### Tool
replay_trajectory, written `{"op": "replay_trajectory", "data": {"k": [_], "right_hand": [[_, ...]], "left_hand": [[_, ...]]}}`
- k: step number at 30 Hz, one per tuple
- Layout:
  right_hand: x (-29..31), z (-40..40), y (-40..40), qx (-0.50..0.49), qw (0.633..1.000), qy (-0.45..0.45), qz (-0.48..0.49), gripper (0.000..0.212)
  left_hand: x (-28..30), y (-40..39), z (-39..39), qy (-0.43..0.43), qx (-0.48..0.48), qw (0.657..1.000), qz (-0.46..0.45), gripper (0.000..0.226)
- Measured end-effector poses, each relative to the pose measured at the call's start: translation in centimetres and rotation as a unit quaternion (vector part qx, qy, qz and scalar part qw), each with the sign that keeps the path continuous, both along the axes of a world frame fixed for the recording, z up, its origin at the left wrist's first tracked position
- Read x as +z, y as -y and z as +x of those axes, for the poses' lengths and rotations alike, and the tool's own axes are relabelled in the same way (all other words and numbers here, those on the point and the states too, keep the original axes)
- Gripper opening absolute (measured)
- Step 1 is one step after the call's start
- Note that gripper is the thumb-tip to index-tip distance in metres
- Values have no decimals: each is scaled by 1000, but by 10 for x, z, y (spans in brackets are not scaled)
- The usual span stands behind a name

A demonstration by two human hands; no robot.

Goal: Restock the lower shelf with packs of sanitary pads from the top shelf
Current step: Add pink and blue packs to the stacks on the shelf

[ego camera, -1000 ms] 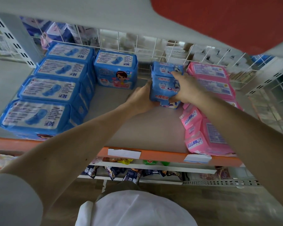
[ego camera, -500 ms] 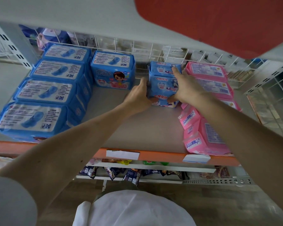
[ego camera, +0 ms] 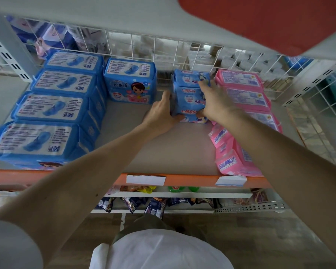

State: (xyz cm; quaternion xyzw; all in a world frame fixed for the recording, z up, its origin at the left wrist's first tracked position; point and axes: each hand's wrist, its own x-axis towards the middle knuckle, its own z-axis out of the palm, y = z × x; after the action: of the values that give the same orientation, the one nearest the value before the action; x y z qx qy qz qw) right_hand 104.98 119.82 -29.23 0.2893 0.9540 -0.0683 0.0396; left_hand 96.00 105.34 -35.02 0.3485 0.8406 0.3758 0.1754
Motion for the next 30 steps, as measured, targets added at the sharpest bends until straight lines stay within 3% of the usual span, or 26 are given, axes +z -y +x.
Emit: {"op": "replay_trajectory", "data": {"k": [6, 10, 13, 18, 30], "right_hand": [[13, 31, 27, -12, 996, -85, 32, 89], [28, 60, 49, 16, 988, -146, 50, 63], [33, 82, 63, 40, 982, -171, 67, 54], [35, 132, 77, 56, 976, -204, 52, 61], [60, 286, 110, 80, 972, -219, 10, 74]], "left_hand": [[11, 16, 19, -35, 39, 999, 8, 64], [21, 34, 43, -102, 48, 994, -12, 52], [30, 49, 64, -160, 30, 987, 0, 56], [48, 70, 112, -193, 35, 981, -11, 67], [105, 130, 271, -339, 58, 939, -3, 61]]}}
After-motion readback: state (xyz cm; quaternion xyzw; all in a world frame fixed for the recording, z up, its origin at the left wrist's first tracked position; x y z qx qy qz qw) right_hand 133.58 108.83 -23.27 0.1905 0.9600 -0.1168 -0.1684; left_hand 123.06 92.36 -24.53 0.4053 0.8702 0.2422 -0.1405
